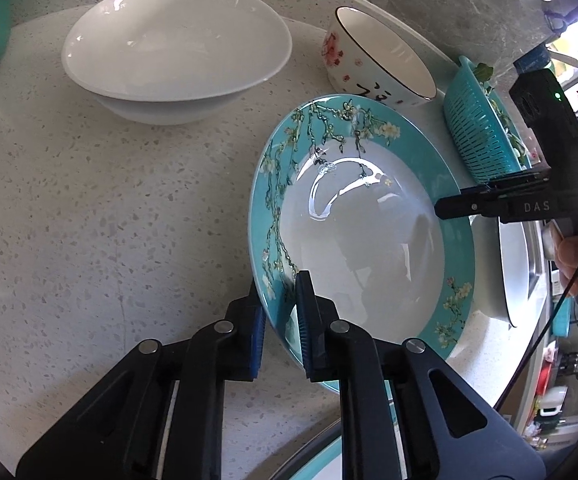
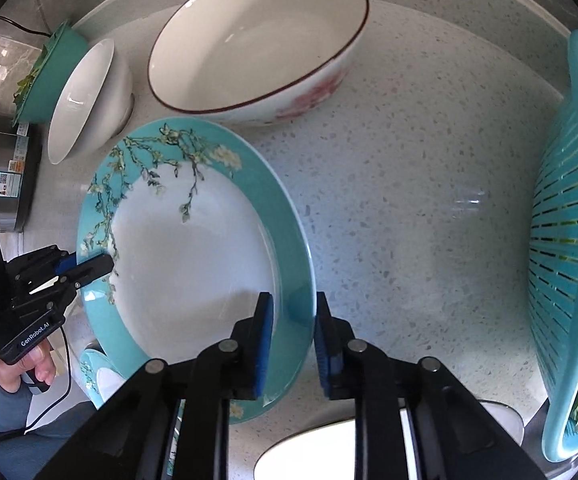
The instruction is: Organize plates and bowls
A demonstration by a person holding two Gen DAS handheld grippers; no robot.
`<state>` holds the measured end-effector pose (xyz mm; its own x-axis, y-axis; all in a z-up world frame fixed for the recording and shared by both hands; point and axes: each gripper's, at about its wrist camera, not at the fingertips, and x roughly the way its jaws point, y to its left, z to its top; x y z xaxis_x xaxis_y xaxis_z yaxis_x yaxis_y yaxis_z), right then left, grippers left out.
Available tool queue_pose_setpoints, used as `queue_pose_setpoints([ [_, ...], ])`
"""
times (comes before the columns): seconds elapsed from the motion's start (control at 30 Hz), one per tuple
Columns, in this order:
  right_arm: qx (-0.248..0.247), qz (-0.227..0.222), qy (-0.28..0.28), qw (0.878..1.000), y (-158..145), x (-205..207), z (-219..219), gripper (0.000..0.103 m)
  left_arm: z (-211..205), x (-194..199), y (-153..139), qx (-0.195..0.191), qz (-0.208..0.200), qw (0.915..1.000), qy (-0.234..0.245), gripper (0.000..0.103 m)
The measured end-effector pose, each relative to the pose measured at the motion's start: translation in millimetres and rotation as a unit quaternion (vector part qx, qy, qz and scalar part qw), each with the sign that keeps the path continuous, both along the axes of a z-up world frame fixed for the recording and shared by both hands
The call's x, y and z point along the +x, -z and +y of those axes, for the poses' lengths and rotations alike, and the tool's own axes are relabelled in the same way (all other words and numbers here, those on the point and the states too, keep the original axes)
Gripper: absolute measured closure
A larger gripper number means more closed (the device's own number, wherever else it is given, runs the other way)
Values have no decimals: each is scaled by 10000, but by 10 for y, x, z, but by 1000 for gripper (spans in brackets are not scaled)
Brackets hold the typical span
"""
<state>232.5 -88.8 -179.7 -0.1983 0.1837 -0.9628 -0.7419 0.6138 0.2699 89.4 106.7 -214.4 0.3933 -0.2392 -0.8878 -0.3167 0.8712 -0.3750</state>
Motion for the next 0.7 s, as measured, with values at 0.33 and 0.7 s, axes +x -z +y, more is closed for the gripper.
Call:
queue_pose_setpoints([
  [0.33,122,-37,-16,9999,-7,-161,-44,82,24,-18,0,-1,24,10000,-71,91],
  [0.7,180,-18,7,9998,-53,-11,-97,82,82,-60,-33,-219,39,9997,-135,92],
])
